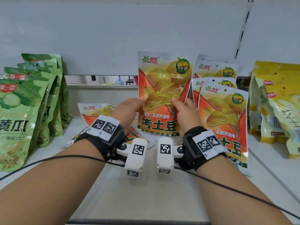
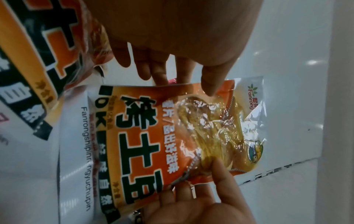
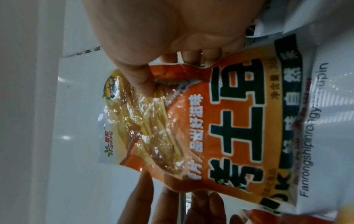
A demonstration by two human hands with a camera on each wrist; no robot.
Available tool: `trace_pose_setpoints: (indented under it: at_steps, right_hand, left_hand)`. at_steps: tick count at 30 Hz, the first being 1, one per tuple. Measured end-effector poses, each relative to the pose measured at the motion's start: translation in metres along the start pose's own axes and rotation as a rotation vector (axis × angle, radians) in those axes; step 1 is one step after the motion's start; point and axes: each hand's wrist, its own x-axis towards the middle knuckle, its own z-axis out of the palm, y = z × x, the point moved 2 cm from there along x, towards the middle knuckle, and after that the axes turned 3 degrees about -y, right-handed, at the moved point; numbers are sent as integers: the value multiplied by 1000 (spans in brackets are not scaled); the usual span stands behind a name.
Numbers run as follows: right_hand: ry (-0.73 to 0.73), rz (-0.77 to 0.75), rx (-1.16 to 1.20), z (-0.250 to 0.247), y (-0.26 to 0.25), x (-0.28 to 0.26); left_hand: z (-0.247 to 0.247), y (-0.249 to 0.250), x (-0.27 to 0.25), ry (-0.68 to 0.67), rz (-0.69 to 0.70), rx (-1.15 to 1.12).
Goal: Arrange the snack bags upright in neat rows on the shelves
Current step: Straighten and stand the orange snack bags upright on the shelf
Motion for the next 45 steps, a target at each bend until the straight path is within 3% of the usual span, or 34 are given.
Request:
trace_pose_setpoints:
  at_steps: [4, 10, 22, 24, 26, 29, 32, 36, 42, 45]
  right_hand:
    - [-21, -103, 159, -6, -10, -2]
    - [-12, -273, 311, -15, -30, -5]
    - [-128, -238, 255, -10, -17, -1]
    - [-123, -225, 286, -10, -16, 0]
    - [-103, -207, 332, -10, -15, 1]
    - [-76, -191, 391, -12, -13, 2]
    - [-119, -161, 329, -10, -9, 2]
    - [-197, -97, 156, -2, 1, 1]
    - [-122, -169, 168, -7, 1, 3]
    - [-101, -166, 130, -7, 4, 3]
  left_hand:
    - [2, 11, 0, -107, 78, -104]
    - [9, 36, 7, -166, 180, -347]
    - [12, 46, 6, -217, 157, -655]
    - [8, 40, 3, -238, 176, -628]
    - [5, 29, -2, -278, 189, -458]
    - [3, 8, -6, -312, 98, -269]
    - [-2, 0, -3, -242, 38, -315]
    - [-10, 2, 0, -195, 67, -470]
    - [-9, -13, -2, -218, 81, -457]
    - [-10, -17, -1, -167, 95, -388]
